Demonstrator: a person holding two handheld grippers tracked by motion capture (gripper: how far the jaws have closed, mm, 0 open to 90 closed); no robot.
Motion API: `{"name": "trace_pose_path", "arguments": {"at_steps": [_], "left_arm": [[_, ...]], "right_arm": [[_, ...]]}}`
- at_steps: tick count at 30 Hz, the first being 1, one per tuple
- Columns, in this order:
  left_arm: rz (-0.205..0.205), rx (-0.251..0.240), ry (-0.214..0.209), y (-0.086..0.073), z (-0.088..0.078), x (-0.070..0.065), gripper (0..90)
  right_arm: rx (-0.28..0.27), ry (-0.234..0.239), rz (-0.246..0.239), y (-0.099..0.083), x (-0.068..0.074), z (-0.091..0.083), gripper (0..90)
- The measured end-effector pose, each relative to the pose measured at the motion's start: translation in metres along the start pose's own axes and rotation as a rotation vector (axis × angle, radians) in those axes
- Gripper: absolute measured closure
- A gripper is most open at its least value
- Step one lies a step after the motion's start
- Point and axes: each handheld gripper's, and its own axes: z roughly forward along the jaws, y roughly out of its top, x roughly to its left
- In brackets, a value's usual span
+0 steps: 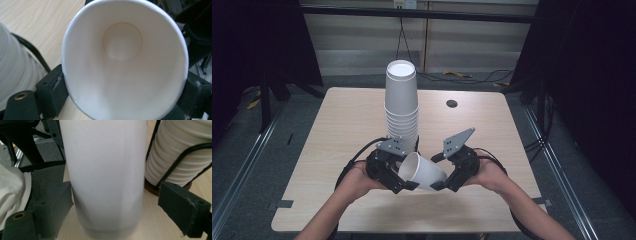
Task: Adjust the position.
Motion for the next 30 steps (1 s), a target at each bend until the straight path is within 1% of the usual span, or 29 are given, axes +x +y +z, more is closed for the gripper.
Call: {"name": "trace_pose_path", "arguments": {"at_steps": [1,3,4,6,7,8,9,11,12,13,16,17,18,19,20,21,22,23,25,27,28,29,30], "left_arm": [[-0.002,0.025,0.007,-0.001,-0.001,0.000,12.7],[-0.002,0.028,0.009,-0.002,-0.001,-0.001,12.7],[0.007,0.047,0.013,-0.003,-0.002,0.000,12.7],[0.005,0.061,0.018,-0.004,-0.002,0.000,12.7],[0.002,0.070,0.016,-0.006,-0.002,0.000,12.7],[0.002,0.070,0.016,-0.006,-0.002,0.000,12.7],[0.007,0.090,0.017,-0.006,-0.003,0.000,12.7],[0.008,0.102,0.020,-0.007,-0.003,-0.001,12.7],[0.015,0.120,0.022,-0.007,-0.004,-0.002,12.7],[0.015,0.120,0.022,-0.007,-0.004,-0.002,12.7],[0.010,0.146,0.032,-0.010,-0.007,-0.001,12.6],[0.010,0.146,0.032,-0.010,-0.007,-0.001,12.6],[0.011,0.158,0.034,-0.011,-0.008,-0.001,12.6],[0.008,0.157,0.035,-0.012,-0.007,-0.001,12.5],[0.004,0.164,0.036,-0.012,-0.008,-0.002,12.5],[0.011,0.175,0.040,-0.012,-0.008,-0.002,12.4],[0.009,0.183,0.042,-0.013,-0.007,-0.002,12.5],[0.009,0.195,0.047,-0.013,-0.005,-0.003,12.4],[0.008,0.197,0.044,-0.013,-0.005,-0.003,12.3],[0.007,0.210,0.061,-0.013,-0.003,-0.003,12.3],[0.002,0.213,0.053,-0.013,-0.002,-0.002,12.2],[0.002,0.213,0.053,-0.013,-0.002,-0.002,12.2],[0.002,0.214,0.057,-0.013,-0.002,-0.003,12.2]], "right_arm": [[-0.010,-0.018,0.012,-0.006,-0.002,-0.002,11.5],[-0.015,-0.024,0.021,-0.008,-0.002,-0.002,11.5],[-0.021,-0.034,0.033,-0.011,-0.003,-0.003,11.4],[-0.040,-0.075,0.054,-0.018,-0.006,-0.003,13.3],[-0.036,-0.115,0.066,-0.025,-0.008,-0.004,13.2],[-0.036,-0.115,0.066,-0.025,-0.008,-0.004,13.2],[-0.040,-0.138,0.086,-0.033,-0.011,-0.003,13.2],[-0.044,-0.141,0.092,-0.036,-0.011,-0.002,13.2],[-0.042,-0.168,0.110,-0.043,-0.014,-0.001,13.2],[-0.042,-0.168,0.110,-0.043,-0.014,-0.001,13.2],[-0.042,-0.215,0.128,-0.055,-0.015,0.002,13.0],[-0.042,-0.215,0.128,-0.055,-0.015,0.002,13.0],[-0.048,-0.230,0.129,-0.057,-0.015,0.003,13.0],[-0.054,-0.243,0.130,-0.061,-0.015,0.003,12.8],[-0.059,-0.249,0.136,-0.063,-0.015,0.004,12.6],[-0.062,-0.254,0.143,-0.066,-0.015,0.005,12.6],[-0.057,-0.266,0.147,-0.068,-0.015,0.005,12.6],[-0.049,-0.284,0.158,-0.073,-0.015,0.008,12.6],[-0.047,-0.289,0.162,-0.075,-0.015,0.009,12.6],[-0.032,-0.306,0.169,-0.081,-0.015,0.011,12.6],[-0.026,-0.299,0.172,-0.085,-0.015,0.014,12.6],[-0.026,-0.299,0.172,-0.085,-0.015,0.014,12.6],[-0.024,-0.307,0.174,-0.087,-0.015,0.015,12.5]]}}
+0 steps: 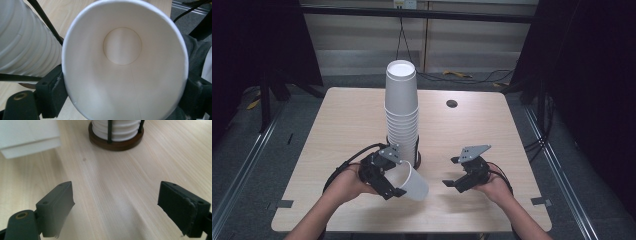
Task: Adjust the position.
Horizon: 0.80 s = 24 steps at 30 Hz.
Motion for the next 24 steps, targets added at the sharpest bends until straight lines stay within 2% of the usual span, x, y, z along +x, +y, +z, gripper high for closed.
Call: {"name": "trace_pose_path", "arguments": {"at_steps": [2,10,13,15,18,20,24], "left_arm": [[0.015,0.033,0.012,0.001,0.002,-0.002,12.2],[0.031,0.070,0.012,0.002,0.005,-0.003,12.0],[0.045,0.101,0.026,0.002,0.006,-0.004,12.0],[0.051,0.104,0.021,0.002,0.006,-0.004,12.0],[0.039,0.096,0.018,0.001,0.007,-0.005,12.1],[0.051,0.119,0.023,0.001,0.006,-0.005,12.0],[0.046,0.119,0.022,0.001,0.007,-0.005,12.0]], "right_arm": [[0.010,-0.012,0.004,-0.006,0.000,0.005,12.6],[0.004,-0.019,0.027,-0.017,0.001,0.012,13.0],[0.015,-0.034,0.028,-0.021,0.001,0.017,13.0],[0.014,-0.036,0.029,-0.022,0.001,0.018,13.0],[0.007,-0.037,0.038,-0.024,0.000,0.019,13.0],[0.017,-0.046,0.033,-0.026,-0.001,0.022,13.0],[0.012,-0.059,0.040,-0.028,-0.001,0.023,13.0]]}}
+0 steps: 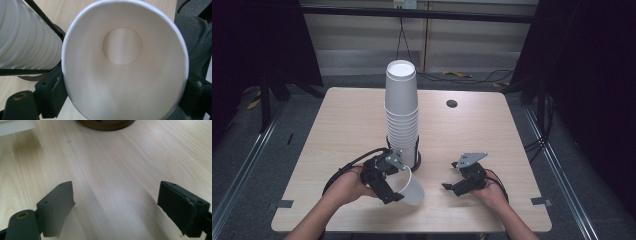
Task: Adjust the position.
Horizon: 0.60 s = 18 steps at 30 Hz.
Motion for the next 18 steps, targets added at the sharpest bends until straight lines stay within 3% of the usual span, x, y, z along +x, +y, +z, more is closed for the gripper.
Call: {"name": "trace_pose_path", "arguments": {"at_steps": [12,17,18], "left_arm": [[0.033,0.029,0.009,0.004,0.006,-0.003,11.4],[0.012,0.024,0.007,0.004,0.011,-0.004,11.2],[0.051,0.056,0.004,0.005,0.010,-0.002,11.2]], "right_arm": [[-0.002,0.000,0.015,-0.005,-0.002,0.004,13.5],[-0.002,-0.004,0.013,-0.005,-0.001,0.004,13.5],[-0.001,-0.003,0.014,-0.005,-0.001,0.004,13.5]]}}
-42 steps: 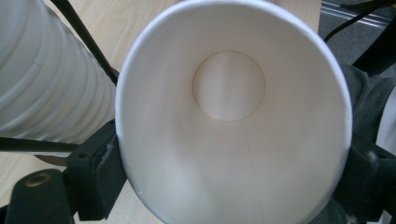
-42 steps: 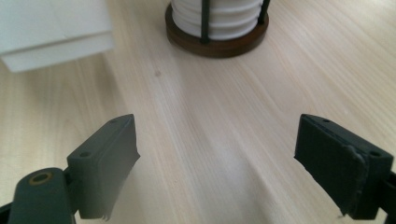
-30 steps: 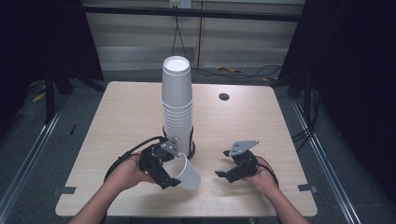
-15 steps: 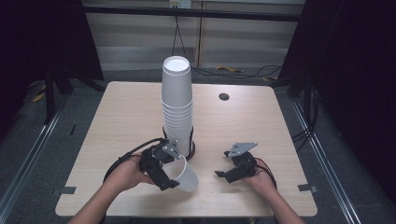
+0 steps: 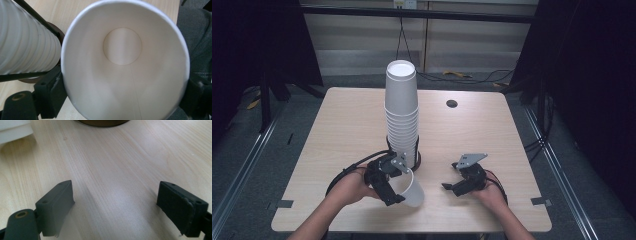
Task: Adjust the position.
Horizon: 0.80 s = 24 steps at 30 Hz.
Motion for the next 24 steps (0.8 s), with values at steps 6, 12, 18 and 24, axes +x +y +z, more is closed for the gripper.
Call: {"name": "trace_pose_path", "arguments": {"at_steps": [6,12,18,24], "left_arm": [[0.009,0.016,-0.003,0.0018,0.0007,-0.0010,11.0],[-0.008,0.031,0.009,0.0041,0.0002,-0.0035,10.8],[0.017,0.097,0.005,0.0059,-0.0008,-0.0017,10.2],[0.024,0.127,0.019,0.0082,-0.0010,-0.0028,10.3]], "right_arm": [[0.000,0.000,0.001,0.0000,-0.0001,0.0000,13.5],[0.000,-0.002,0.003,-0.0001,0.0002,0.0000,13.5],[0.001,-0.002,0.005,-0.0002,0.0004,-0.0002,13.5],[0.001,-0.002,0.005,-0.0002,0.0004,-0.0002,13.5]]}}
